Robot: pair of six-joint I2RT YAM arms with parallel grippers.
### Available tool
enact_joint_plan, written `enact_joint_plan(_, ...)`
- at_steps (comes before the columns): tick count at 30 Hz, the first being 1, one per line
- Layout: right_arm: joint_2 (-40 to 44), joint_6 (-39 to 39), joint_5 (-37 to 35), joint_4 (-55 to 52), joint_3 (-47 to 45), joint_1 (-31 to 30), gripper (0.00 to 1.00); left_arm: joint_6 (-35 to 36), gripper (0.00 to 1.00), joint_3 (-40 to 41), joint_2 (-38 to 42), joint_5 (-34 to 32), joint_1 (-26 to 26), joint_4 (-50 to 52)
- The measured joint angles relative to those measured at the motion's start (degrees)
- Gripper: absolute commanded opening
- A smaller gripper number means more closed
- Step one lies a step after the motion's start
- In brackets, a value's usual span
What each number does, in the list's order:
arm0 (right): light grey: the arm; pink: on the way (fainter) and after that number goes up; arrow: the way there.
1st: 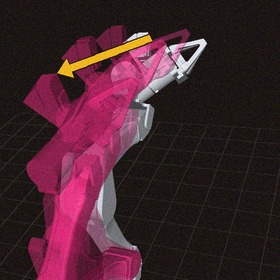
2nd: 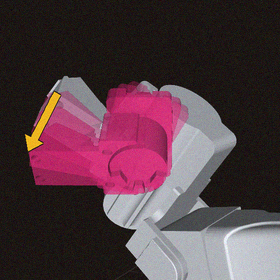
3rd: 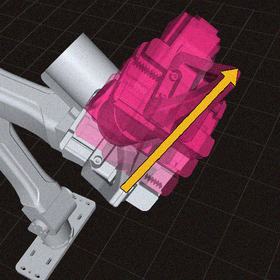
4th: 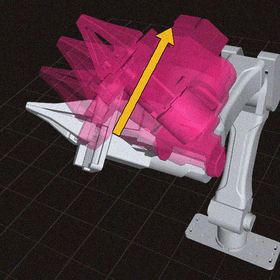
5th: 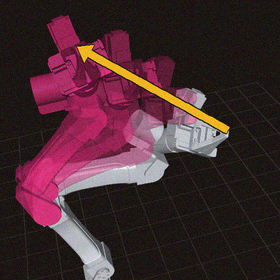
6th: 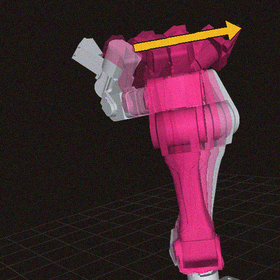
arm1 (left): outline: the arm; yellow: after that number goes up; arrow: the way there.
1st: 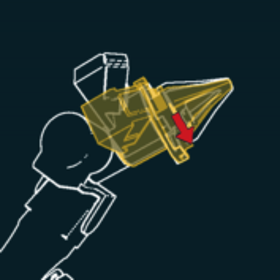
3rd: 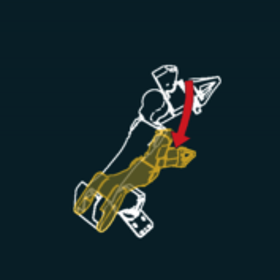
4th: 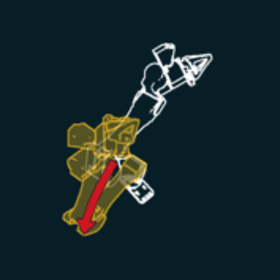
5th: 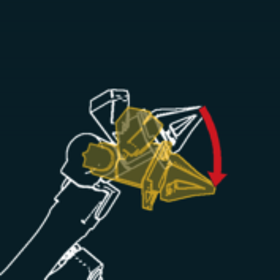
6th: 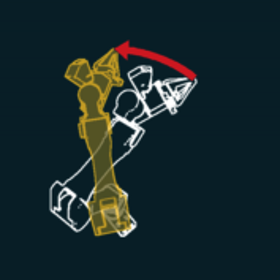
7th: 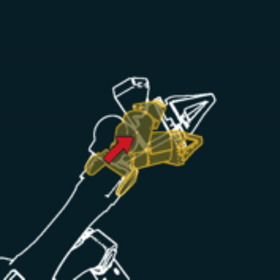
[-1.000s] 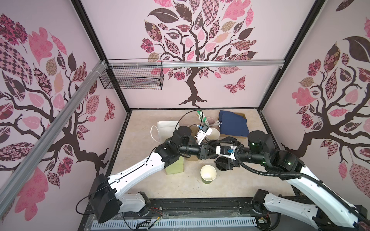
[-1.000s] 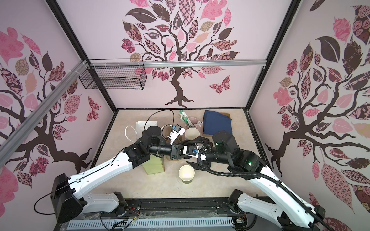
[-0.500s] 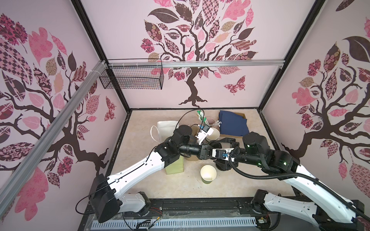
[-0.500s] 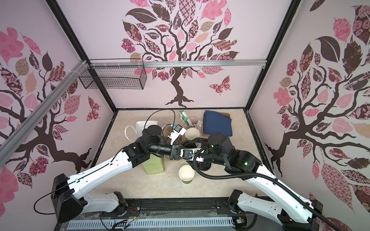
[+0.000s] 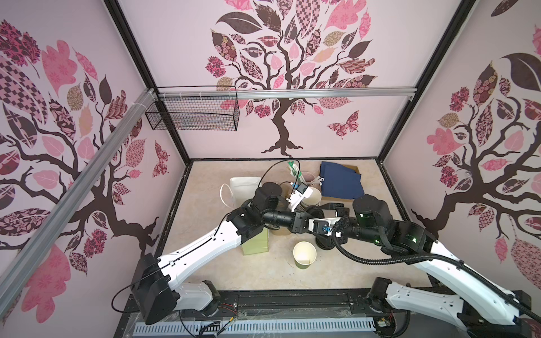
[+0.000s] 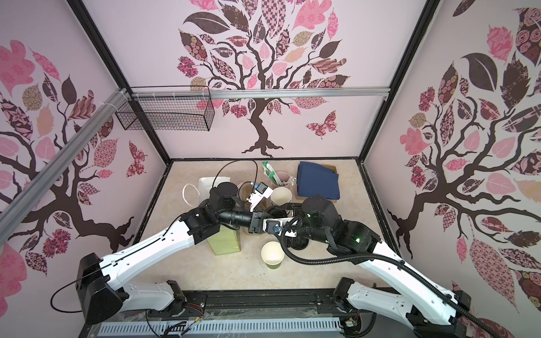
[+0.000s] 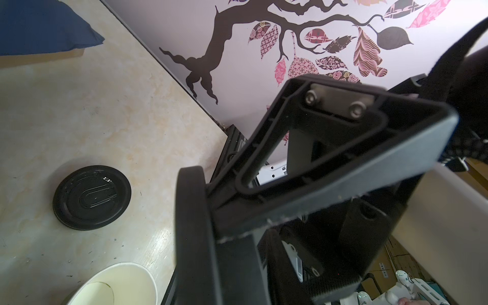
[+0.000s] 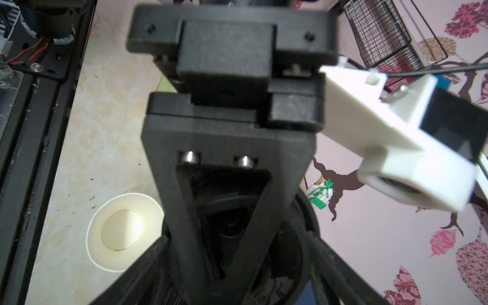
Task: Pack a coffee takeout order
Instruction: Pick up the lid from the lid.
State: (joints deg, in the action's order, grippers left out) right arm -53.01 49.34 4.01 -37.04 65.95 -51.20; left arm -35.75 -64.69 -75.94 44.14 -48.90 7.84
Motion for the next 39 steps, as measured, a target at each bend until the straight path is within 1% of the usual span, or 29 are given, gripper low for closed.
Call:
enact_joint_plan(5, 0.0, 0.2, -0.9, 0.1, 0.0, -0.1, 0.81, 0.2, 0.18, -0.2, -0.3, 0.1, 0.0, 0.0)
enact_joint_plan(11, -0.1, 0.6, -1.5, 0.6, -0.3, -0.2, 0.76, 0.7, 0.18, -0.2, -0.3, 0.1, 0.0, 0.0)
enact_joint_plan(20, -0.2, 0.6, -2.2, 0.8, -0.4, -0.5, 0.71, 1.4, 0.25, -0.2, -0.3, 0.2, 0.0, 0.2)
enact_joint_plan(28, -0.2, 0.5, -2.3, 1.7, -0.4, -0.8, 0.7, 2.7, 0.38, -0.2, -0.3, 1.2, -0.3, 0.0)
enact_joint_plan(32, -0.2, 0.3, -2.6, 2.1, -0.5, -0.8, 0.69, 3.0, 0.48, -0.2, -0.2, 1.4, -0.5, 0.0)
enact_joint_plan(36, -0.2, 0.0, -2.7, 2.5, -0.8, -0.8, 0.69, 3.7, 0.53, -0.2, 0.3, 1.2, -0.6, 0.2)
enact_joint_plan(39, -0.2, -0.3, -2.8, 2.6, -0.9, -0.8, 0.7, 4.3, 0.55, -0.2, 1.1, 0.6, -0.7, 0.7)
